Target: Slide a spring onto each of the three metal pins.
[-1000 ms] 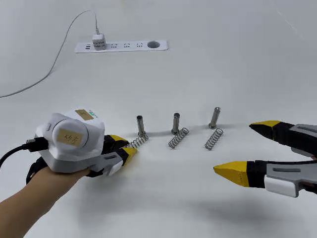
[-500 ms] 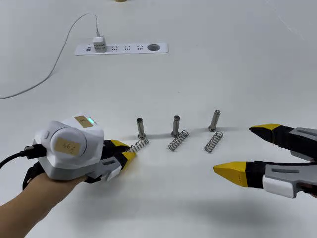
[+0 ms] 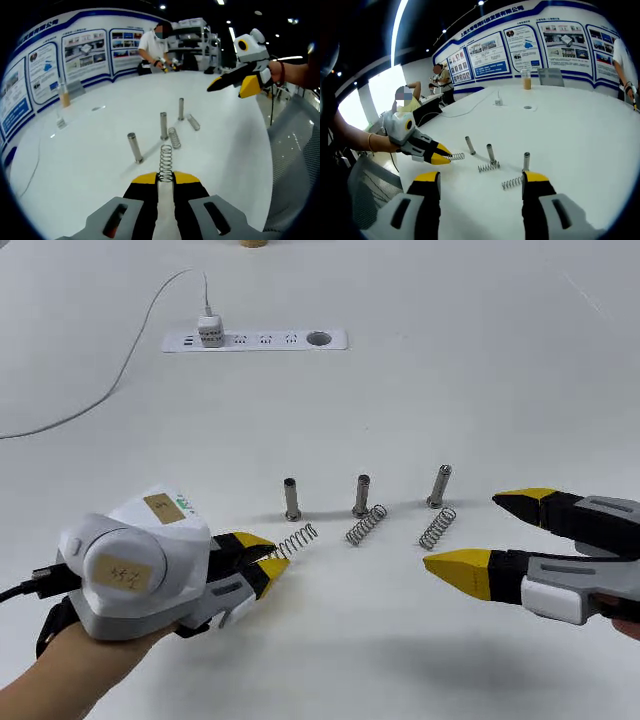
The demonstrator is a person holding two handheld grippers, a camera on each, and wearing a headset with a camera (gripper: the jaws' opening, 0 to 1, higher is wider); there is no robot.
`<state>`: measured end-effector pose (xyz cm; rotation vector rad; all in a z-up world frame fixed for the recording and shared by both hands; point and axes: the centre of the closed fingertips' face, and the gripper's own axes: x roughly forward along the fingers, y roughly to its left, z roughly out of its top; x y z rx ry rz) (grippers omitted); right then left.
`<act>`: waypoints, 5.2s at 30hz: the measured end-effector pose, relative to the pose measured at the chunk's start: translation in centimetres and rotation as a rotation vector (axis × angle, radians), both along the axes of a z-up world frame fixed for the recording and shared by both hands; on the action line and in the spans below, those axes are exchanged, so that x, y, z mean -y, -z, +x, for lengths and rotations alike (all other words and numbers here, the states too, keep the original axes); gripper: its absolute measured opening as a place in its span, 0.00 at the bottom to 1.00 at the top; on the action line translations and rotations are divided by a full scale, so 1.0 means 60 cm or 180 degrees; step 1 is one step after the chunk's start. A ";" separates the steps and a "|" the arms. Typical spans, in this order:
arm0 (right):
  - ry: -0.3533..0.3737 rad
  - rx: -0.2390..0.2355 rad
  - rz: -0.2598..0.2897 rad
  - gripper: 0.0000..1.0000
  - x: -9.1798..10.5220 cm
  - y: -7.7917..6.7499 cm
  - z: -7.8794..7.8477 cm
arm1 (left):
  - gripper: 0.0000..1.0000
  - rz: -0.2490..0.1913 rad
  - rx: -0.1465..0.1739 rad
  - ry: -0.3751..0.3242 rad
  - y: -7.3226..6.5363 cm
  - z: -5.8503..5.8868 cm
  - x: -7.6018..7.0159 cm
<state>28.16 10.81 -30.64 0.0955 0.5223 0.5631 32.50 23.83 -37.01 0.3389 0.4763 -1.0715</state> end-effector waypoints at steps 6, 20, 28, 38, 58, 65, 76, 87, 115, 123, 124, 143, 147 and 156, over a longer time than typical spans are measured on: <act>0.0018 0.0015 0.0204 0.63 -0.014 -0.015 0.007 | 0.10 -0.0135 0.0147 0.0051 -0.025 -0.011 0.007; 0.0005 -0.0044 0.0648 0.55 -0.053 -0.036 0.018 | 0.10 -0.0357 0.0381 0.0244 -0.071 -0.045 0.027; -0.0060 -0.0111 0.0838 0.47 -0.075 -0.042 0.015 | 0.10 -0.0523 0.0500 0.0324 -0.092 -0.055 0.034; -0.0116 -0.0267 0.1072 0.34 -0.100 -0.038 0.008 | 0.10 -0.0711 0.0513 0.0384 -0.110 -0.063 0.042; -0.0170 -0.0437 0.1626 0.19 -0.128 -0.058 0.007 | 0.10 -0.0866 0.0633 0.0577 -0.141 -0.083 0.058; -0.0185 -0.0458 0.1665 0.14 -0.131 -0.057 0.006 | 0.10 -0.0894 0.0638 0.0587 -0.145 -0.084 0.060; -0.0266 -0.0437 0.1629 0.11 -0.138 -0.064 0.004 | 0.11 -0.0813 0.0515 0.0506 -0.134 -0.083 0.061; -0.0284 -0.0311 0.1350 0.11 -0.140 -0.062 0.008 | 0.13 -0.0758 0.0377 0.0365 -0.123 -0.075 0.057; -0.0190 0.0167 0.0423 0.11 -0.137 -0.044 0.099 | 0.58 -0.0488 0.0030 -0.0093 -0.068 -0.059 0.021; -0.0141 0.0221 0.0403 0.11 -0.144 -0.042 0.132 | 0.73 -0.0480 0.0020 -0.0192 -0.065 -0.054 0.015; -0.0144 0.0226 0.0395 0.11 -0.145 -0.041 0.135 | 0.74 -0.0479 0.0012 -0.0202 -0.064 -0.053 0.015; -0.0192 0.0289 0.0204 0.11 -0.166 -0.011 0.177 | 0.94 -0.0459 -0.0005 -0.0297 -0.057 -0.046 0.014; -0.0236 0.0320 0.0089 0.11 -0.171 -0.007 0.181 | 0.99 -0.0492 0.0016 -0.0299 -0.060 -0.044 0.015; -0.0403 0.0408 -0.0227 0.11 -0.185 -0.001 0.186 | 1.00 -0.0423 -0.0029 -0.0304 -0.051 -0.046 0.012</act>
